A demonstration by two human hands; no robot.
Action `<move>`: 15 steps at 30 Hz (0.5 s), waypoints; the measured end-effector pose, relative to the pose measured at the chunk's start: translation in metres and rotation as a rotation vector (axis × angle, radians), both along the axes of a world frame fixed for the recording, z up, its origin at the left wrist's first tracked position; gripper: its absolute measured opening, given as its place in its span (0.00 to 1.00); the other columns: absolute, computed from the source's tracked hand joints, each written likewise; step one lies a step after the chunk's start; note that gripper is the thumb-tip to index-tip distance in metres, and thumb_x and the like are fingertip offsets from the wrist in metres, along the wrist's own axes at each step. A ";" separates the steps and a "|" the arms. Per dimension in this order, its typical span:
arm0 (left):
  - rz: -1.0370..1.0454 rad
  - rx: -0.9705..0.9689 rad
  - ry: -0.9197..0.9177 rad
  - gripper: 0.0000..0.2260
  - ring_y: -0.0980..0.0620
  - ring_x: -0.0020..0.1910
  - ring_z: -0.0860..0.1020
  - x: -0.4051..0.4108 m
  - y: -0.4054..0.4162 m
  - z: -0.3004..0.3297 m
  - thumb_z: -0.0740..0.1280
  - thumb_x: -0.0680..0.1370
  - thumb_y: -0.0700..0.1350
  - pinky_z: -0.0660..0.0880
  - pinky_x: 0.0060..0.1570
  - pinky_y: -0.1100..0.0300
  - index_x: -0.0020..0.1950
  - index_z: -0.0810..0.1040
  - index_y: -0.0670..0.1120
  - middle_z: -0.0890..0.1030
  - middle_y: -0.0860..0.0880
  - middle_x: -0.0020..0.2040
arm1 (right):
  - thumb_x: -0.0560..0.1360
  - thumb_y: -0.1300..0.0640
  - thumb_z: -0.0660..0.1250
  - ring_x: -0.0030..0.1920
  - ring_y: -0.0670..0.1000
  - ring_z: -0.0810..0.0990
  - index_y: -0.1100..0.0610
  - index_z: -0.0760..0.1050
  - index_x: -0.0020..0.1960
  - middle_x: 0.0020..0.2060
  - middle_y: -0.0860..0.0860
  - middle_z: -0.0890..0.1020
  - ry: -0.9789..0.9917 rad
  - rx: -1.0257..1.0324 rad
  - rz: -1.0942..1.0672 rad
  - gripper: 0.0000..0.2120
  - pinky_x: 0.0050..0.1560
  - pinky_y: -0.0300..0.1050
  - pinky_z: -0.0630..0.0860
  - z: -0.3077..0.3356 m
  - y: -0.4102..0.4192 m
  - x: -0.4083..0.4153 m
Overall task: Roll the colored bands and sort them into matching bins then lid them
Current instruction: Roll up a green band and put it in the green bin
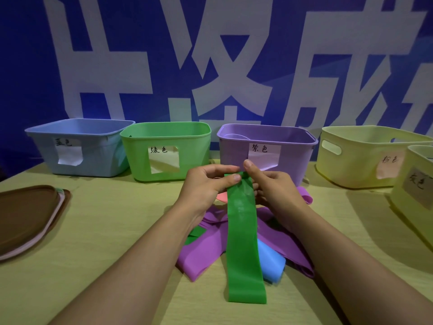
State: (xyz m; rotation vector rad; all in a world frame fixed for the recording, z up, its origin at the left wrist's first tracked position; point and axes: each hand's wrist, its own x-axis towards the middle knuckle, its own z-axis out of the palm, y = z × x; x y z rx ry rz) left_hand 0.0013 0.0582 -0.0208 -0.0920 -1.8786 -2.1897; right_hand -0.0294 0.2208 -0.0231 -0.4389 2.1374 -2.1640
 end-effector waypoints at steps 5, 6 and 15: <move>0.005 -0.025 0.007 0.10 0.41 0.54 0.85 0.001 0.000 0.000 0.77 0.71 0.33 0.82 0.56 0.54 0.50 0.87 0.43 0.87 0.39 0.50 | 0.78 0.46 0.71 0.43 0.63 0.85 0.64 0.84 0.48 0.41 0.64 0.86 0.048 0.013 -0.015 0.19 0.54 0.66 0.81 -0.002 0.000 -0.001; 0.008 -0.028 0.003 0.10 0.41 0.54 0.85 0.001 0.000 -0.001 0.77 0.71 0.33 0.82 0.57 0.52 0.50 0.87 0.43 0.87 0.40 0.50 | 0.78 0.47 0.71 0.43 0.64 0.85 0.64 0.83 0.48 0.41 0.64 0.86 0.054 0.014 -0.011 0.19 0.54 0.67 0.81 -0.002 0.000 -0.001; -0.094 0.164 -0.087 0.07 0.49 0.44 0.86 0.006 0.005 0.008 0.72 0.78 0.41 0.84 0.47 0.59 0.55 0.81 0.41 0.87 0.44 0.46 | 0.78 0.57 0.72 0.44 0.62 0.81 0.67 0.82 0.52 0.46 0.69 0.84 0.017 -0.091 0.002 0.11 0.53 0.63 0.77 -0.003 0.000 -0.004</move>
